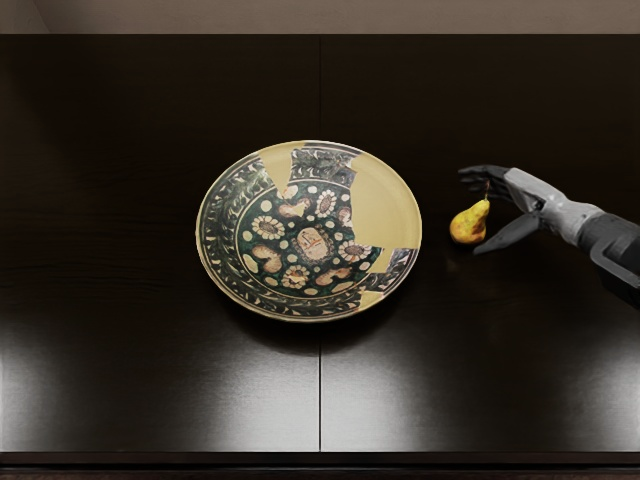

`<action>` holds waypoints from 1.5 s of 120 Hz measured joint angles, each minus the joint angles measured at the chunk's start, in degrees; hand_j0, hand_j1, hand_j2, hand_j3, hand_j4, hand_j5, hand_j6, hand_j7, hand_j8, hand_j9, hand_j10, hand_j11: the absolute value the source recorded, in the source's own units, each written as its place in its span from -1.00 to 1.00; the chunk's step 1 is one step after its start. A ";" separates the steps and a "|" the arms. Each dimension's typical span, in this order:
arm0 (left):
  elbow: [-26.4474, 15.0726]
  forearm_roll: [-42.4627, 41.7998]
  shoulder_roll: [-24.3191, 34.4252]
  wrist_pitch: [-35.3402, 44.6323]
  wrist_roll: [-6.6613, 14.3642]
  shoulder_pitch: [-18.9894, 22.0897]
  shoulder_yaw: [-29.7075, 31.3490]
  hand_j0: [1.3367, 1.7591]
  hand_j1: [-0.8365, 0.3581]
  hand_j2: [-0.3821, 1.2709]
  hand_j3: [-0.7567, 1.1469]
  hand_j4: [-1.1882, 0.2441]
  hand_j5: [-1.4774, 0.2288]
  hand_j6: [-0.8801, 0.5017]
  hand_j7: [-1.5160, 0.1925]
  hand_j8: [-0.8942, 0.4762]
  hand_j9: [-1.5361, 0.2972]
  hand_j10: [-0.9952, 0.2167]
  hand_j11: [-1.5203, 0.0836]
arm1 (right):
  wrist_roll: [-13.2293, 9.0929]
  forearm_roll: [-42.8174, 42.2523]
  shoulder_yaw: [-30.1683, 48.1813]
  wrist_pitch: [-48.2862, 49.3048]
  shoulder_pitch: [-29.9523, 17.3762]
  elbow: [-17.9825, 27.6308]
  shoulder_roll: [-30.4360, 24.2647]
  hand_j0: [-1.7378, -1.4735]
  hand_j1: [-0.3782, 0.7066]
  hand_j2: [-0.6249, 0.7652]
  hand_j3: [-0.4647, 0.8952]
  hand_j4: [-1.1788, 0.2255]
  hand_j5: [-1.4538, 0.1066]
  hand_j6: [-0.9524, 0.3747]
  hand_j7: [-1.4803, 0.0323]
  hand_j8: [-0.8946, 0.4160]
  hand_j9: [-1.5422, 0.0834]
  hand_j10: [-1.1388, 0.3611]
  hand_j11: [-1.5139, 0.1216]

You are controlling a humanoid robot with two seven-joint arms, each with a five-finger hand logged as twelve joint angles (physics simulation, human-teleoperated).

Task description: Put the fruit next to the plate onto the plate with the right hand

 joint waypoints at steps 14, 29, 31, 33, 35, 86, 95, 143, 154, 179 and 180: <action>0.00 0.01 0.00 0.00 0.00 0.26 -0.01 0.52 0.98 -0.54 -0.21 0.66 0.73 0.27 0.77 0.30 0.68 0.64 0.90 | 0.07 -0.17 0.02 0.00 0.00 -0.32 0.34 -0.40 -0.37 -0.17 -0.32 0.30 0.43 0.03 0.51 -0.04 0.48 0.17 0.43; 0.00 0.02 0.00 0.00 0.00 0.57 -0.02 0.52 0.98 -0.54 -0.21 0.66 0.73 0.27 0.77 0.30 0.68 0.64 0.90 | 0.14 -0.28 -0.01 0.00 -0.05 -0.28 0.54 -0.40 -0.34 -0.17 -0.32 0.28 0.40 0.01 0.48 -0.06 0.45 0.14 0.41; 0.00 0.02 0.00 0.00 0.00 0.57 -0.02 0.52 0.98 -0.54 -0.21 0.66 0.73 0.27 0.77 0.30 0.68 0.64 0.90 | 0.20 -0.29 -0.01 0.00 -0.07 -0.26 0.54 -0.40 -0.33 -0.18 -0.32 0.28 0.40 0.01 0.48 -0.07 0.45 0.14 0.41; 0.00 0.02 0.00 0.00 0.00 0.58 -0.02 0.52 0.98 -0.54 -0.21 0.66 0.73 0.27 0.77 0.30 0.68 0.64 0.90 | 0.29 -0.30 -0.02 0.00 -0.09 -0.24 0.54 -0.40 -0.33 -0.18 -0.32 0.27 0.39 0.01 0.47 -0.07 0.45 0.14 0.40; 0.00 0.03 0.00 0.00 0.00 0.62 -0.02 0.52 0.98 -0.54 -0.21 0.66 0.73 0.27 0.77 0.30 0.68 0.64 0.90 | 0.37 -0.31 -0.02 0.00 -0.10 -0.22 0.55 -0.40 -0.33 -0.18 -0.32 0.27 0.39 0.00 0.47 -0.07 0.45 0.14 0.40; 0.00 0.01 0.00 0.00 0.00 0.75 0.00 0.52 0.98 -0.54 -0.21 0.66 0.73 0.27 0.77 0.30 0.68 0.64 0.90 | 1.61 -0.40 -1.14 0.00 -0.44 -1.27 0.69 -0.40 -0.30 -0.18 -0.32 0.25 0.37 -0.02 0.45 -0.09 0.43 0.12 0.38; 0.00 0.01 0.00 0.00 0.00 0.75 0.03 0.52 0.98 -0.54 -0.21 0.66 0.73 0.27 0.77 0.30 0.68 0.64 0.90 | 1.67 -0.41 -1.17 0.00 -0.49 -1.45 0.74 -0.40 -0.27 -0.18 -0.32 0.24 0.35 -0.03 0.43 -0.11 0.41 0.11 0.36; 0.00 0.04 0.00 0.00 0.00 1.19 0.00 0.52 0.98 -0.54 -0.21 0.66 0.73 0.27 0.77 0.30 0.68 0.64 0.90 | 1.71 -0.41 -1.12 0.00 -0.45 -2.52 1.82 -0.40 -0.06 -0.21 -0.32 0.10 0.19 -0.18 0.26 -0.25 0.25 -0.02 0.21; 0.00 0.02 0.00 0.00 0.00 1.23 -0.01 0.52 0.98 -0.54 -0.21 0.66 0.73 0.27 0.77 0.30 0.68 0.64 0.90 | 1.68 -0.41 -1.12 0.00 -0.45 -2.52 1.85 -0.40 -0.02 -0.22 -0.32 0.07 0.16 -0.21 0.23 -0.28 0.22 -0.05 0.18; -0.05 0.06 0.00 0.00 0.00 1.54 -0.02 0.52 0.98 -0.54 -0.21 0.66 0.73 0.27 0.77 0.30 0.68 0.64 0.90 | 1.64 -0.41 -1.11 0.03 -0.44 -2.52 1.93 -0.40 0.08 -0.18 -0.32 0.00 0.08 -0.28 0.15 -0.27 0.14 -0.09 0.10; -0.05 0.06 0.00 0.00 0.00 1.54 -0.02 0.52 0.98 -0.54 -0.21 0.66 0.73 0.27 0.77 0.30 0.68 0.64 0.90 | 1.64 -0.41 -1.10 0.03 -0.44 -2.52 1.93 -0.40 0.08 -0.17 -0.32 0.00 0.08 -0.28 0.14 -0.27 0.14 -0.09 0.10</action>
